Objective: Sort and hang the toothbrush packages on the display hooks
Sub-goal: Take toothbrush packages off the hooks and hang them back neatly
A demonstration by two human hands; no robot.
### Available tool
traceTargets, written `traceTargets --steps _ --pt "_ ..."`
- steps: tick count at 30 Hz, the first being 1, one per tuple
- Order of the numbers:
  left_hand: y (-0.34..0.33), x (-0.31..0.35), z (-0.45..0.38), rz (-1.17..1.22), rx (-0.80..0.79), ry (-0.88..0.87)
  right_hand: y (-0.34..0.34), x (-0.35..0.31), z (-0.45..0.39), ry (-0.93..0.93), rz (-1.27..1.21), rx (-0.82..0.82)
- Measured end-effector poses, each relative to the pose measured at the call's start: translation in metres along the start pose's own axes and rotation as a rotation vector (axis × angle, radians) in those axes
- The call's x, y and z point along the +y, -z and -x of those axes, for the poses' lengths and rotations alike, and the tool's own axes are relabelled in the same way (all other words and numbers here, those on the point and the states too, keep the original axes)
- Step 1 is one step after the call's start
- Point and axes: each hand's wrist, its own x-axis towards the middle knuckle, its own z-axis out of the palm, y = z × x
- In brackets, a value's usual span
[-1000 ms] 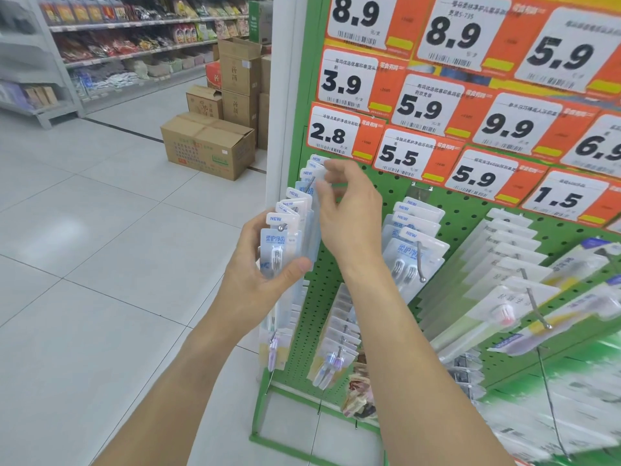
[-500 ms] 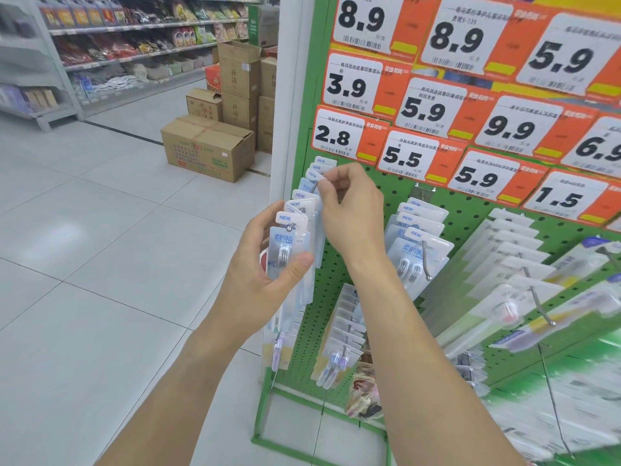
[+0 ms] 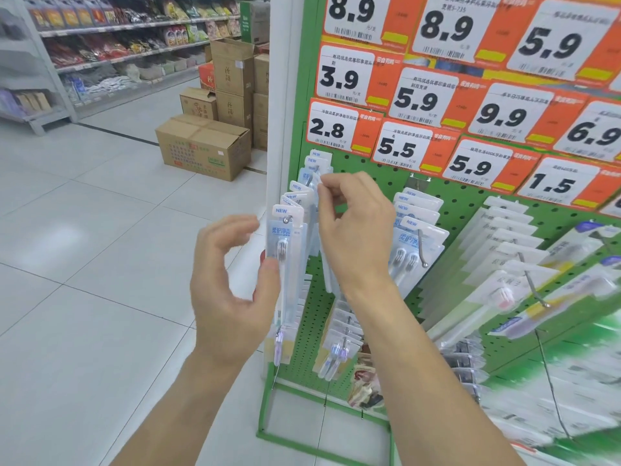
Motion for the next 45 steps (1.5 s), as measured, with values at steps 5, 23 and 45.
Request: traceTargets --steps 5,23,45 --pt "0.003 0.014 0.036 0.129 -0.03 0.13 0.023 -0.002 0.016 0.058 -0.004 0.056" --pt "-0.006 0.003 0.11 0.013 -0.563 0.572 0.091 -0.023 0.123 0.017 -0.19 -0.01" --pt "-0.012 -0.005 0.149 0.533 -0.488 1.452 0.088 0.035 0.205 -1.18 -0.573 -0.475"
